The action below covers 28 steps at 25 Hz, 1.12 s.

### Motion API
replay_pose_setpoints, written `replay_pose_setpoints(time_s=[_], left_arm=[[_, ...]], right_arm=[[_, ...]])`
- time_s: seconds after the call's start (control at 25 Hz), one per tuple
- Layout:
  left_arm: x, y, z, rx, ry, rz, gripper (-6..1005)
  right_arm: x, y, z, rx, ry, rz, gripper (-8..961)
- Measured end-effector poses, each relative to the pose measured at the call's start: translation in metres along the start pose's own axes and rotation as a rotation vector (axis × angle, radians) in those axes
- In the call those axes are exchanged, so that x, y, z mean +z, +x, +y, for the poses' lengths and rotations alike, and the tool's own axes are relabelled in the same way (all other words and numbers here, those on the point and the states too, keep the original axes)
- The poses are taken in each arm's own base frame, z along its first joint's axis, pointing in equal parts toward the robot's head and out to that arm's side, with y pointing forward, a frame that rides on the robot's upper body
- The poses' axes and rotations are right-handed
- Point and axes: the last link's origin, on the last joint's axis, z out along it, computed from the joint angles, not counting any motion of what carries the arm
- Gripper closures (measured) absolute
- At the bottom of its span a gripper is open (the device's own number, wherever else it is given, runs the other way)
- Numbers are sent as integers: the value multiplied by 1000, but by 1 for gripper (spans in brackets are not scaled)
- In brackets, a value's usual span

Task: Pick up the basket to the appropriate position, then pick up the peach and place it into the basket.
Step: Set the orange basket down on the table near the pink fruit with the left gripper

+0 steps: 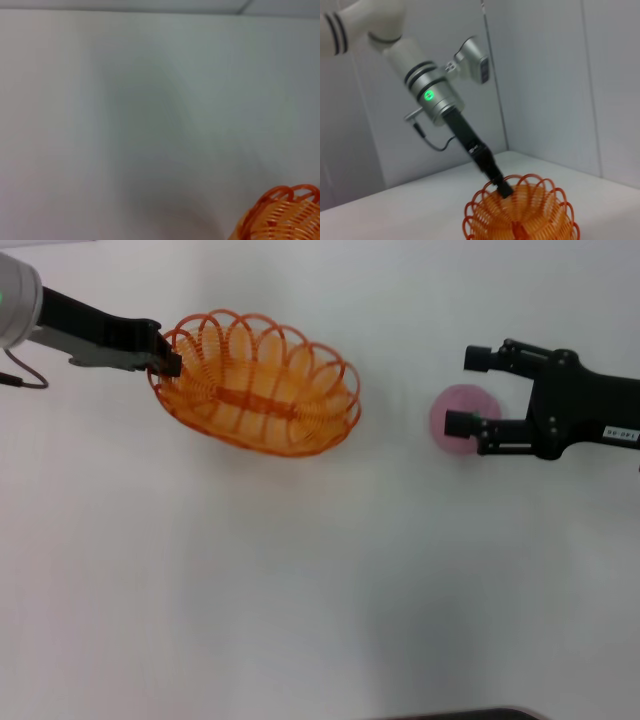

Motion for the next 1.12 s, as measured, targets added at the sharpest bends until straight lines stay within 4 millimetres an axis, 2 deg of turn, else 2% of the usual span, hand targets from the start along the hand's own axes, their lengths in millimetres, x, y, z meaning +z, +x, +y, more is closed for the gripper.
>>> replay_pose_setpoints(time_s=[0.36, 0.6, 0.84, 1.12], left_arm=[[7, -16, -4, -211, -49, 78, 938], [6, -37, -26, -354, -63, 137, 938], [8, -51, -36, -409, -73, 162, 939], [14, -53, -34, -401, -66, 144, 938]], right_arm=[[-2, -1, -6, 2, 57, -23, 9], [-5, -2, -7, 3, 75, -44, 9], [-6, -1, -7, 10, 87, -51, 9], [-4, -2, -7, 5, 85, -51, 8]])
